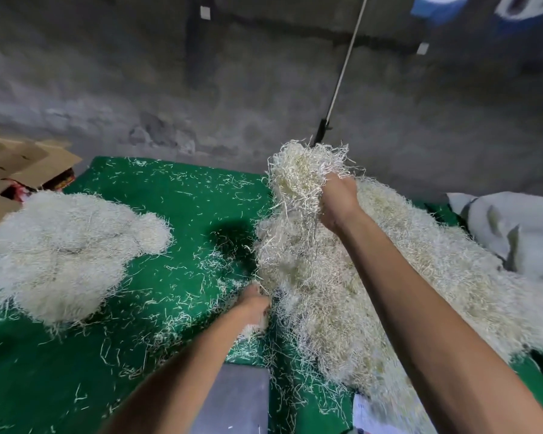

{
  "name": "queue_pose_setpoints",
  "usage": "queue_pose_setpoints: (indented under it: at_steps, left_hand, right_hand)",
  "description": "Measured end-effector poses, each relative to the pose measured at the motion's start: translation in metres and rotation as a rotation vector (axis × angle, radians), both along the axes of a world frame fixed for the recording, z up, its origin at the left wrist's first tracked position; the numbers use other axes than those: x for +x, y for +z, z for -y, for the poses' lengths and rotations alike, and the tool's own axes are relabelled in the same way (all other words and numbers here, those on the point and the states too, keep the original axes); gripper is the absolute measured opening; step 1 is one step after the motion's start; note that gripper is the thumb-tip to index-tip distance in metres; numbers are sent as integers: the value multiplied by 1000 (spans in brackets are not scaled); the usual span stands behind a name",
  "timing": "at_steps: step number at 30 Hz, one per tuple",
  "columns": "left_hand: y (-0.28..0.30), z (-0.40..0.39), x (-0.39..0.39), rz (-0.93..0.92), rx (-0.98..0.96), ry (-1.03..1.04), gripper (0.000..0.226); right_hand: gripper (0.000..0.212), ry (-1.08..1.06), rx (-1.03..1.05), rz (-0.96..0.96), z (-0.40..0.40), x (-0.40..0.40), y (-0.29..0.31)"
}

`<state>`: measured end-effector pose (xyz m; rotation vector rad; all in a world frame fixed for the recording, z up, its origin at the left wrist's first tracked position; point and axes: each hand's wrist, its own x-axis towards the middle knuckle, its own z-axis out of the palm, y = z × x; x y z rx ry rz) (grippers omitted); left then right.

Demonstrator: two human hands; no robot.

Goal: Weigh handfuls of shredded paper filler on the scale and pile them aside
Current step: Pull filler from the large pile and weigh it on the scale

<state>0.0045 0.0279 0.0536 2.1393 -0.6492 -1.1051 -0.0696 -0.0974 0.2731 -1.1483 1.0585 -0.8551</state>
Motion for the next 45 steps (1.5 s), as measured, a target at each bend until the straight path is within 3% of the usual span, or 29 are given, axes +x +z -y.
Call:
queue_pose_setpoints:
  at_steps: [3,5,7,10,13,15,18,19,22,24,26,31,33,35,37,39,40,41,43,45]
  left_hand:
    - [48,10,4,175,-145,-92,63]
    - [79,7,10,130,-220,-90,76]
    - [108,6,19,-25,-308,-47,70]
    - [149,5,29,-343,-399,16,39]
    - [187,3,43,-896,-660,101,45]
    - [201,-1,52,-1043,-765,166,54]
    - [207,-15,59,-803,-779,165,54]
    - [205,-19,61,-688,-758,156,51]
    - [203,-27,73,-510,-788,222,43]
    - [205,-37,83,-533,-846,272,39]
    - [205,-50,95,-557,-890,340,41]
    - [205,-85,112,-647,-954,551,27]
    - [200,-95,110,-640,-938,569,26]
    - [192,-101,101,-638,-916,527,26]
    - [176,-102,92,-614,-843,473,26]
    - [158,-105,82,-532,-679,450,33]
    - [149,-106,78,-495,-598,438,39]
    - [139,-107,74,-473,-545,419,48]
    - [116,-112,67,-495,-471,369,67]
    - [92,-119,57,-629,-432,284,67]
  right_hand:
    - [36,-11,-33,-26,-1,1,4]
    - [47,-15,-74,-32,-1,2,8]
    - [49,-17,-104,-15,-2,4,11]
    - [50,3,-145,-22,-7,13,7]
    - [19,123,-173,-104,-24,20,-15]
    - [26,169,-268,-152,-36,20,-34]
    - [33,223,-525,-259,-50,13,-52]
    - [33,293,-532,-255,-54,8,-56]
    - [77,562,-350,-254,-63,-4,-66]
    - [51,681,-454,-324,-64,-13,-86]
    - [34,650,-607,-453,-63,-26,-113]
    - [39,239,-53,-283,-62,-67,-182]
    - [34,216,65,-316,-67,-74,-195]
    - [36,383,-10,-594,-72,-75,-201]
    - [54,633,-274,-1076,-79,-73,-198]
    - [43,675,-539,-1319,-91,-60,-181]
    - [35,649,-630,-1266,-98,-52,-171]
    - [36,613,-655,-1058,-105,-46,-163]
    - [57,556,-372,-444,-124,-37,-150]
    - [76,642,-2,-32,-143,-33,-150]
